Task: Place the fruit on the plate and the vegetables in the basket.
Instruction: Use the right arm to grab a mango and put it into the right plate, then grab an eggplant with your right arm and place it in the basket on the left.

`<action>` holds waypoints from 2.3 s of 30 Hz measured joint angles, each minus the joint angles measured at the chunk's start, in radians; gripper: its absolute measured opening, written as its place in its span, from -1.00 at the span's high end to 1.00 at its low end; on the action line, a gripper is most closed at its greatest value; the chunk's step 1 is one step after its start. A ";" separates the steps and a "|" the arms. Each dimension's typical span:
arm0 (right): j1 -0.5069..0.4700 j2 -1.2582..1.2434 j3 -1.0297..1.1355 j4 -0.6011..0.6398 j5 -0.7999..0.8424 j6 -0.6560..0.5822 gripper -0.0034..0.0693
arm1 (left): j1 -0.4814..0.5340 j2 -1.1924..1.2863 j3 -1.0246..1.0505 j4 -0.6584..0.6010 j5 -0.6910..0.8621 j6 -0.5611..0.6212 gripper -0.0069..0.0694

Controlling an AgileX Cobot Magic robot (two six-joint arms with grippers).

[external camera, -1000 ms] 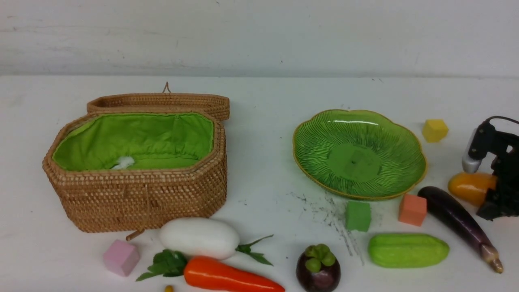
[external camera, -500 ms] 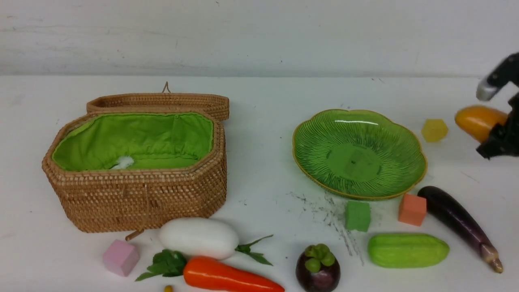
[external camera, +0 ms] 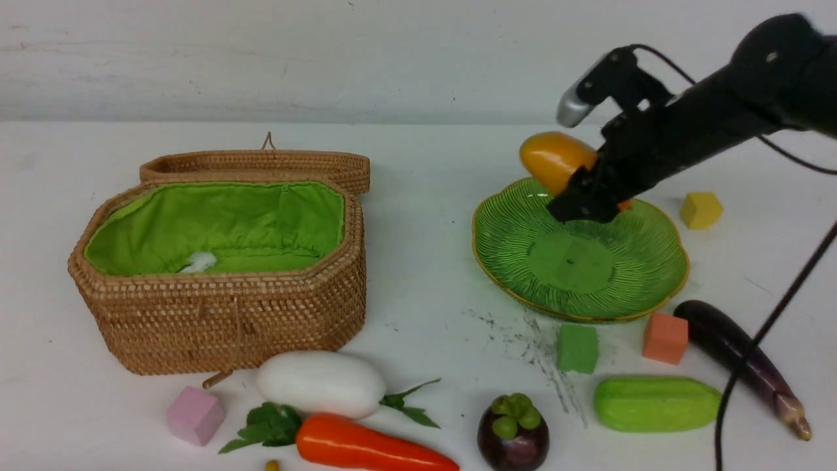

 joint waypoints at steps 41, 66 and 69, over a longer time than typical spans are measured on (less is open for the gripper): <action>-0.353 -0.346 0.329 -0.200 0.182 0.364 -0.83 | 0.000 0.000 0.000 0.000 0.001 0.000 0.19; -0.346 -0.087 0.486 -0.121 0.000 0.153 -0.39 | 0.000 0.000 0.000 0.000 0.001 0.000 0.19; -0.346 -0.087 0.476 -0.135 0.040 0.155 -0.09 | 0.000 0.000 0.000 0.000 0.001 0.000 0.19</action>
